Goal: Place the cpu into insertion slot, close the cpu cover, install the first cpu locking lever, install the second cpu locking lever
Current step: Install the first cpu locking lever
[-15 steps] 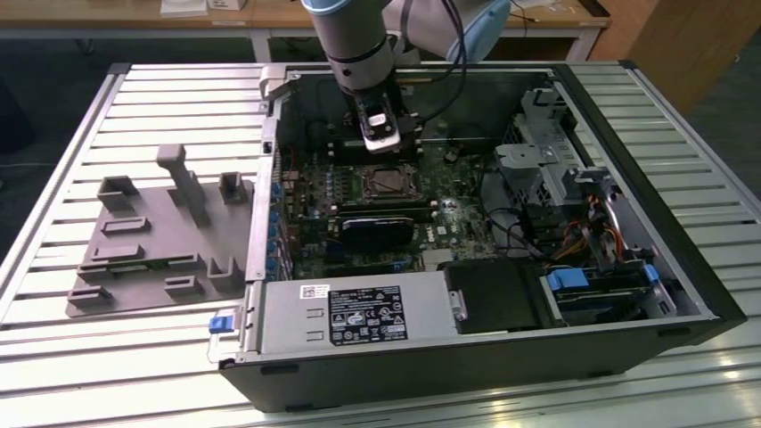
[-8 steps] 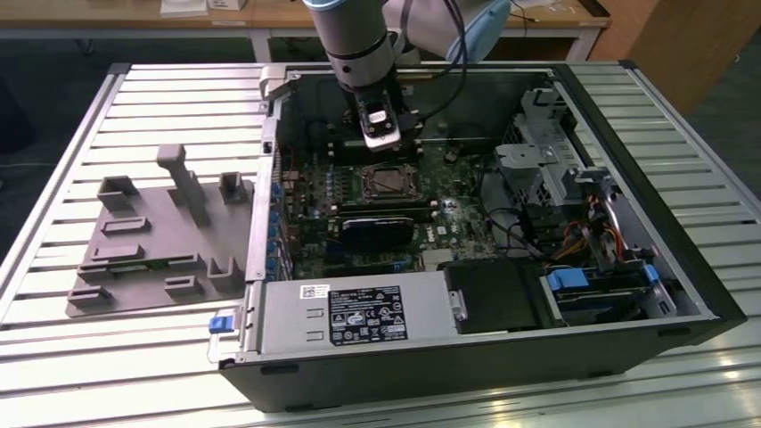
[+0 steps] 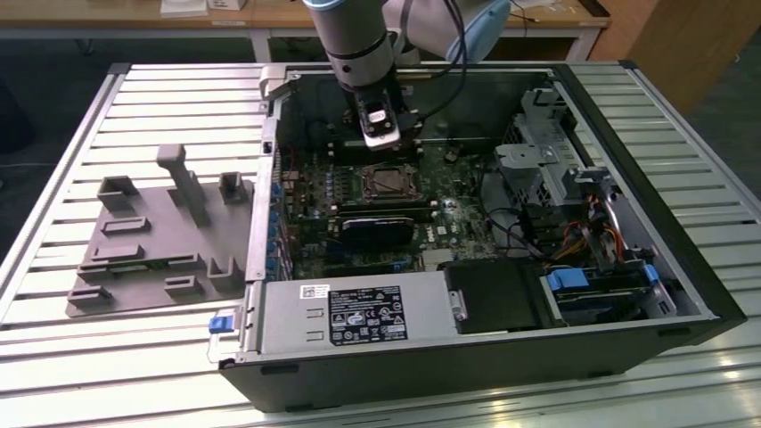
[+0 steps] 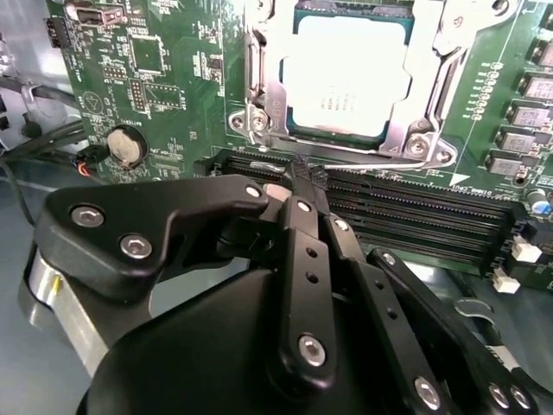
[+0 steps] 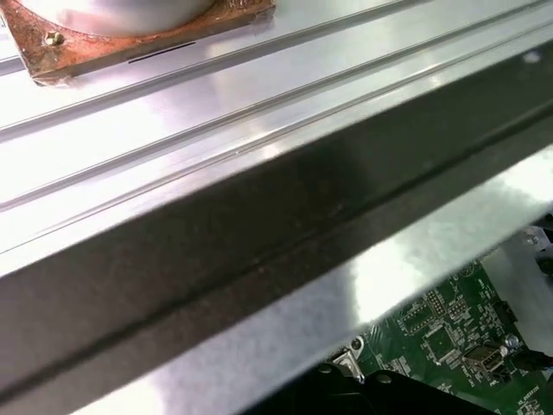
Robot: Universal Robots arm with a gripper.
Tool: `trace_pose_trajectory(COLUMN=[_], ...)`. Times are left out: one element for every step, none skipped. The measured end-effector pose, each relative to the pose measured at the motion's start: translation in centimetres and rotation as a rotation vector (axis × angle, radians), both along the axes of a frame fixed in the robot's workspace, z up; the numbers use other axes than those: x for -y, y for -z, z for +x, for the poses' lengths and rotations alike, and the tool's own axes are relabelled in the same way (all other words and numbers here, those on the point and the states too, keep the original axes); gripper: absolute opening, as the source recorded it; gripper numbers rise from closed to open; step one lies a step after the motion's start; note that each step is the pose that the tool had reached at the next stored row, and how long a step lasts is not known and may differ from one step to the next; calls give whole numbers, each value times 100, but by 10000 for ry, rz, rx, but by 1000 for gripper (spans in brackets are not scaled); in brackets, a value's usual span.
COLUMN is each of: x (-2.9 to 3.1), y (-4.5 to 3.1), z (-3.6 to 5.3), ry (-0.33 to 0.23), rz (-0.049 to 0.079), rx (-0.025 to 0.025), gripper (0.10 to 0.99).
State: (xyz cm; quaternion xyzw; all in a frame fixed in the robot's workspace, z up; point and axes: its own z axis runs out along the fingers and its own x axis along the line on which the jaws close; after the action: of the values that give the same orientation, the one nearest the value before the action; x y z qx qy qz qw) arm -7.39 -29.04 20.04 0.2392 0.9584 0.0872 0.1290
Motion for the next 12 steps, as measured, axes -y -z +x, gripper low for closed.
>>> trace_pose_trajectory(x=[-1,-1,-2,-2,-2,-2,-2,-2,-2,-2,-1,-1], y=[0,1,2,5,8,13,17,22,26,30,38,45], z=[0,0,0,0,0,1,0,0,0,0,0,0], ry=[-1,-2,-3,-2,-1,-1,-2,-1,-1,-1,-1,0], rz=[1,0,-2,-2,-4,-5,-8,-10,-13,-15,-15,-15], rx=[0,0,-1,1,3,5,6,7,8,7,9,10], gripper=[102,102,102,102,102,102,102,102,102,102,102,102])
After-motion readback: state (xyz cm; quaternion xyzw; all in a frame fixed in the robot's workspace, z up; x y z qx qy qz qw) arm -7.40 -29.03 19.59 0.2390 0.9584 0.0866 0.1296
